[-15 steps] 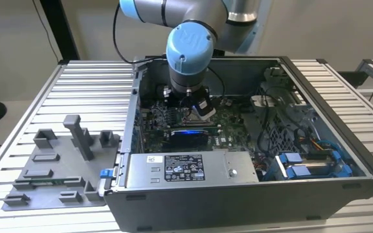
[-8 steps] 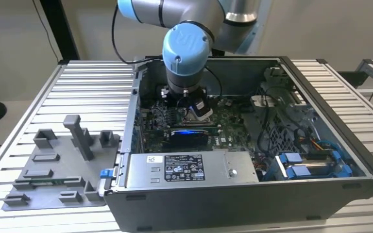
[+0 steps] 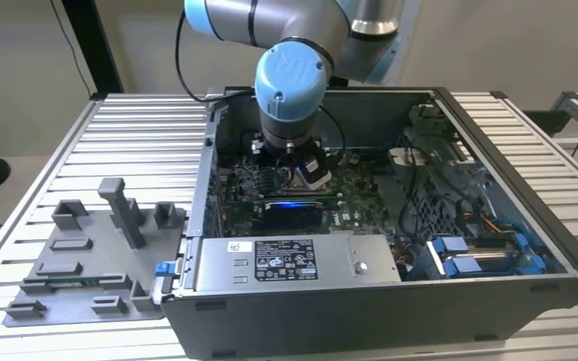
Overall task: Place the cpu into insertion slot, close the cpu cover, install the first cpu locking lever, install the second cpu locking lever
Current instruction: 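Install the first cpu locking lever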
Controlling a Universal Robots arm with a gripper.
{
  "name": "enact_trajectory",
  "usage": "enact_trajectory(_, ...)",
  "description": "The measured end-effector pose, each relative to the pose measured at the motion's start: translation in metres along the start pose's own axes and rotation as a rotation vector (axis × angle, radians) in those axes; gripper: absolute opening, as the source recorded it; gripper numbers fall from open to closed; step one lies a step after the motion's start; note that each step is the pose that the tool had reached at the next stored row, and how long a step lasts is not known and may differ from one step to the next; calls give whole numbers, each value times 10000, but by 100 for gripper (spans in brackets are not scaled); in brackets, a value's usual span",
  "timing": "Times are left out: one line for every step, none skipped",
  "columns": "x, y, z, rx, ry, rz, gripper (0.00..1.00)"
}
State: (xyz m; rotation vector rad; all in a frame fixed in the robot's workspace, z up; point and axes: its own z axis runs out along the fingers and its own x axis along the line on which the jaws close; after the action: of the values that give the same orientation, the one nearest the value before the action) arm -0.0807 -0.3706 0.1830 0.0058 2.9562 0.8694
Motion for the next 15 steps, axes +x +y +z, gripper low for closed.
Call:
enact_trajectory(-3, -1, 2, -3, 1, 0, 0)
enact_trajectory(-7, -2, 4, -4, 2, -1, 0)
enact_trajectory(-12, -4, 7, -7, 1, -2, 0)
enact_trajectory(-16, -5, 10, -10, 1, -3, 0)
enact_trajectory(-21, -7, 13, -12, 2, -3, 0)
enact_trajectory(-28, -9, 16, -15, 3, -3, 0)
enact_trajectory(-34, -10, 18, -21, 3, -3, 0)
enact_trajectory(-39, -12, 21, -27, 2, -3, 0)
enact_trajectory(-44, -15, 24, -35, 2, -2, 0)
enact_trajectory(-49, -17, 27, -45, 2, -2, 0)
enact_trajectory(-52, -20, 30, -53, 1, -2, 0)
enact_trajectory(-55, -22, 32, -61, 1, -1, 0)
enact_trajectory(-59, -25, 35, -69, 1, -1, 0)
enact_trajectory(-65, -28, 37, -76, 1, 0, 0)
enact_trajectory(-72, -31, 37, -86, 1, 0, 0)
